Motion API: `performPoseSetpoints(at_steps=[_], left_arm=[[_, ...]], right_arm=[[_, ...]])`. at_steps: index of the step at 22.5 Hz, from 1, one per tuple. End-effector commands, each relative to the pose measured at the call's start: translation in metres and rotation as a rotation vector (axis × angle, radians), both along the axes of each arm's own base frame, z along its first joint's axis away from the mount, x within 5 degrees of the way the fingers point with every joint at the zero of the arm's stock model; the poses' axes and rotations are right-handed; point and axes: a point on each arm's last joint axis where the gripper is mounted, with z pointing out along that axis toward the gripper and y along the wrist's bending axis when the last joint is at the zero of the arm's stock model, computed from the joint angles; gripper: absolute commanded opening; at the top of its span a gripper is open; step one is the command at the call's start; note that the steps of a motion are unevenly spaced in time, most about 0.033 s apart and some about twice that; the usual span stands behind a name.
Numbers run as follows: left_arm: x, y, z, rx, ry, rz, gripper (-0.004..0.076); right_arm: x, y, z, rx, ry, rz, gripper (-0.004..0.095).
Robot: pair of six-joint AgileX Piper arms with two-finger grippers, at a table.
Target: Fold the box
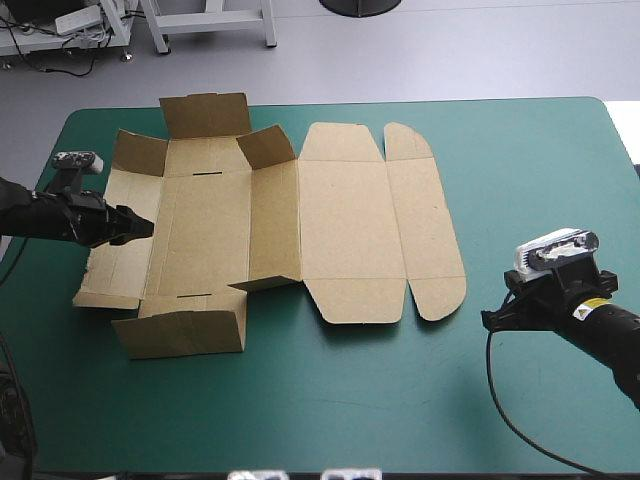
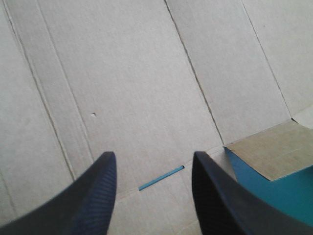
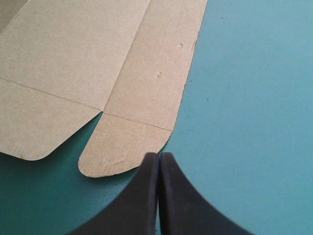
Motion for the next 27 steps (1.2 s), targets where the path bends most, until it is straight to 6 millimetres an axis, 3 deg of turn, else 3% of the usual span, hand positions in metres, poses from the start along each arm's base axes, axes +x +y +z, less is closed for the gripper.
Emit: performPoseSetpoints(at_steps=[1,6,13,16,21,27], left_arm=[[0.005,0.015,0.025,-0.018,-0.084,0.03,0.0355],[0.014,0.047,0.019,-0.005,-0.043,0.082,0.0355],[0.021,0.1,-0.006,-0.113,0.003,0.179,0.0355],[0.028,0.119,-0.028,-0.135,0.028,0.184,0.0354],[0.041,0.131,-0.072,-0.188,0.135,0.185,0.0354],[0.051,0.136,-0.092,-0.249,0.166,0.198,0.0354]], right_arm=[[0.003,0.0,0.016,0.01,-0.094,-0.007,-0.0019],[0.003,0.0,0.016,0.003,-0.096,-0.003,-0.0019],[0.003,0.0,0.015,0.001,-0.093,-0.001,-0.0019],[0.003,0.0,0.015,0.001,-0.09,0.0,-0.0019],[0.002,0.0,0.015,0.004,-0.084,0.001,-0.0019],[0.002,0.001,0.014,0.007,-0.07,0.005,-0.0019]])
